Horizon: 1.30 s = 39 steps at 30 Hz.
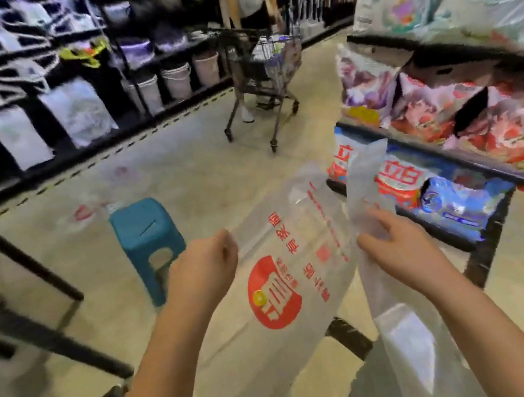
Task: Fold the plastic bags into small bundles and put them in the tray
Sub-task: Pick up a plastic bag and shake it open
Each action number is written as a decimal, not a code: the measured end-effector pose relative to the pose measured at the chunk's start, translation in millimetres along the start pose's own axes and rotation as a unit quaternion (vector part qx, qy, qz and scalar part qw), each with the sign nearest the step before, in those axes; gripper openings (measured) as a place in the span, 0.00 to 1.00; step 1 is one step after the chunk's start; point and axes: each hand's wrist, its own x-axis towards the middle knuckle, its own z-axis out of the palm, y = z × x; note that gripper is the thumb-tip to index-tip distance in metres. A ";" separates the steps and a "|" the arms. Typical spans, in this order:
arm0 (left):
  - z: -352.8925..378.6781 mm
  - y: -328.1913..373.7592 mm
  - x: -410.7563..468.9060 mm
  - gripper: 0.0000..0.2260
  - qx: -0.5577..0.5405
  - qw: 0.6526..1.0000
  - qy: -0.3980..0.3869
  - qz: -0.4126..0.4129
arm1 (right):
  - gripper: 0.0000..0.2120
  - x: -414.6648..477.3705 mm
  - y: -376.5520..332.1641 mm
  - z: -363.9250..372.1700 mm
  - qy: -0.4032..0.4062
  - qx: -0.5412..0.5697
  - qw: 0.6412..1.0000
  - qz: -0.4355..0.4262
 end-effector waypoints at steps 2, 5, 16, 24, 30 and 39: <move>-28.5 -60.3 9.9 0.05 -0.042 0.998 0.028 -0.024 | 0.10 20.8 -50.4 43.6 -0.023 -0.001 0.999 -0.024; -72.8 -138.4 19.6 0.03 -0.058 0.994 0.056 -0.069 | 0.17 43.4 -122.1 104.4 -0.057 0.010 0.997 -0.056; -163.8 -345.4 59.0 0.04 -0.040 0.961 0.154 -0.225 | 0.16 129.3 -343.9 289.6 -0.172 0.037 0.966 -0.191; -204.2 -481.9 138.2 0.04 0.005 0.907 0.201 -0.371 | 0.17 241.5 -471.2 459.2 -0.295 0.093 0.901 -0.302; -230.1 -557.6 202.6 0.07 0.041 0.844 0.215 -0.489 | 0.16 313.1 -571.6 571.2 -0.399 0.089 0.842 -0.352; -271.1 -637.1 226.6 0.08 0.040 0.792 0.244 -0.559 | 0.08 312.9 -704.6 677.5 -0.476 0.064 0.782 -0.398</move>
